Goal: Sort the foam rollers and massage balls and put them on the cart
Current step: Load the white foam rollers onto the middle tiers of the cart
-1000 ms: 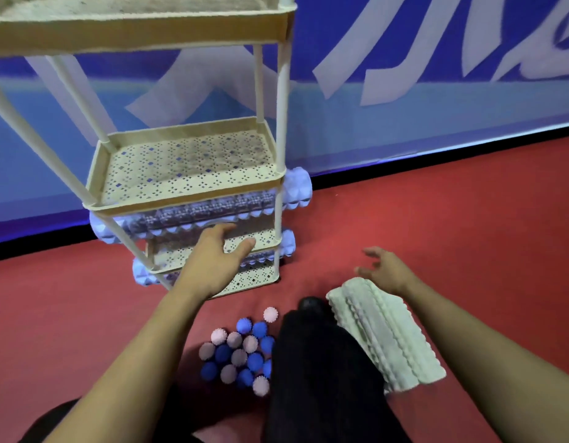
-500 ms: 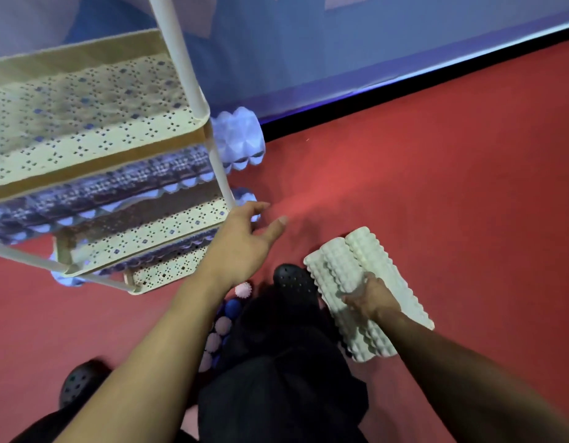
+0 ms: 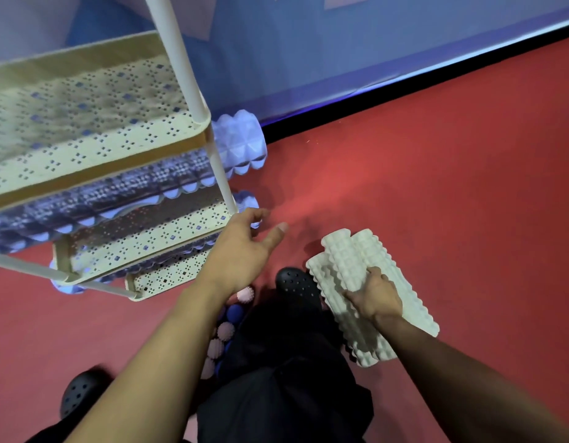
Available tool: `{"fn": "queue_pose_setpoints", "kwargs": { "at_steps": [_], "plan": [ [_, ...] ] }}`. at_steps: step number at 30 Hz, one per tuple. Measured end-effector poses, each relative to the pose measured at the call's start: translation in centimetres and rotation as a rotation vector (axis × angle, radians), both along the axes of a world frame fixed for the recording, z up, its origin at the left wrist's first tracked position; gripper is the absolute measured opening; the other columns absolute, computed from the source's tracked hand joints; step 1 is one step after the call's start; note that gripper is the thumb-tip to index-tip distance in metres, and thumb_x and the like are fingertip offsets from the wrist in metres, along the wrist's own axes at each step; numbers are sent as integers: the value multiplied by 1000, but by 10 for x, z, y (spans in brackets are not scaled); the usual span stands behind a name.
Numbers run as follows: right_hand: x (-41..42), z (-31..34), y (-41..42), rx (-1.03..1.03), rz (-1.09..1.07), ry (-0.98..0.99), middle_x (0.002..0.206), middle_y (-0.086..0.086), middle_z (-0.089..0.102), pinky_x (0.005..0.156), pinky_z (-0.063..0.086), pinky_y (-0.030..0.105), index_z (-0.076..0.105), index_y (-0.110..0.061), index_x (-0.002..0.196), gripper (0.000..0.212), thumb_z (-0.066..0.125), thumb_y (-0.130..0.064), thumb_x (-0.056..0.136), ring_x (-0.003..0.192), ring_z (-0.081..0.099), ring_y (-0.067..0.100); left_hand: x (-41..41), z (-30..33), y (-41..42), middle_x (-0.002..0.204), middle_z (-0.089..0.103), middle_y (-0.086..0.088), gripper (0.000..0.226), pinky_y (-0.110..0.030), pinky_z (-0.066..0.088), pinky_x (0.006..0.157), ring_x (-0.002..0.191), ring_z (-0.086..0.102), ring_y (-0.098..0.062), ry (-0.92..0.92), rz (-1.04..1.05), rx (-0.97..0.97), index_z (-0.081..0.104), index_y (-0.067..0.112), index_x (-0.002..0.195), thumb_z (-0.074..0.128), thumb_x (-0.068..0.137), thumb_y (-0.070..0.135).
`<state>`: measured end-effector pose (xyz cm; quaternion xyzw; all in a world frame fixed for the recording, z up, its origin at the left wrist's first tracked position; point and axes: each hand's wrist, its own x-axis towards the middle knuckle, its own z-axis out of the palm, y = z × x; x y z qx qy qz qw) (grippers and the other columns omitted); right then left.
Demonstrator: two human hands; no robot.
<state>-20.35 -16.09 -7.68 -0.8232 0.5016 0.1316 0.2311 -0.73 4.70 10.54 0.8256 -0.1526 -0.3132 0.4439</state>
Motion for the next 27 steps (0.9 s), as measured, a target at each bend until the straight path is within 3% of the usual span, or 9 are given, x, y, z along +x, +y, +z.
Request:
{"fn": "queue_pose_setpoints", "kwargs": {
  "at_steps": [3,7,9,11,12,14,18,22,27],
  "plan": [
    [7,44,2,2,-56,-208,104,-1,66,74,51,36,42,-19,135,88,77,-65,69,100,63,24,-2,13,6,134,58,6,51,-36,49,102,113,61,-6,-73,-1,-26,56,31,133,67,89,55],
    [30,129,14,113,-278,-645,94,-16,65,65,50,25,50,-28,124,79,81,-66,62,83,65,3,-7,47,24,130,61,10,50,-26,54,86,113,61,-7,-149,12,-75,57,30,132,70,89,51],
    [46,175,28,232,-358,-867,99,-17,64,62,49,13,51,-24,122,74,85,-58,66,81,67,-3,-12,68,38,128,63,11,50,-34,57,91,114,60,-7,-171,30,-85,58,29,132,73,88,48],
    [61,218,49,382,-415,-1065,106,-12,67,60,50,8,51,-20,124,68,88,-43,71,81,68,-8,-17,91,56,128,62,14,53,-31,49,98,116,59,-5,-239,23,-50,58,27,132,73,87,50],
    [68,239,62,456,-435,-1138,109,-8,69,68,54,12,52,-19,125,67,88,-39,73,86,70,-4,-19,103,66,127,62,15,55,-27,45,97,117,58,-4,-270,31,-38,58,26,133,73,86,50],
    [80,276,90,646,-459,-1234,115,-4,72,85,59,34,55,-22,129,63,87,-34,76,101,72,11,-25,124,90,128,63,11,61,-28,44,101,121,58,-6,-272,106,-32,57,21,135,74,85,51],
    [88,337,148,1063,-525,-1264,122,8,69,88,59,43,60,-14,130,61,85,-31,77,113,68,26,-49,162,146,136,59,3,81,-50,46,108,124,57,-20,-63,420,-161,51,22,141,75,77,64],
    [84,376,205,1261,-493,-1154,125,16,59,87,56,45,63,-14,110,45,86,-32,76,120,54,33,-73,193,188,128,69,5,67,-54,57,93,118,66,-21,237,522,-653,58,27,133,76,77,58],
    [75,400,264,1302,-238,-1096,119,8,72,91,56,42,62,-17,127,55,84,-34,79,113,66,28,-86,220,228,117,74,-13,54,-50,59,90,108,72,-28,111,705,-864,66,12,124,76,84,47]
  ]
}}
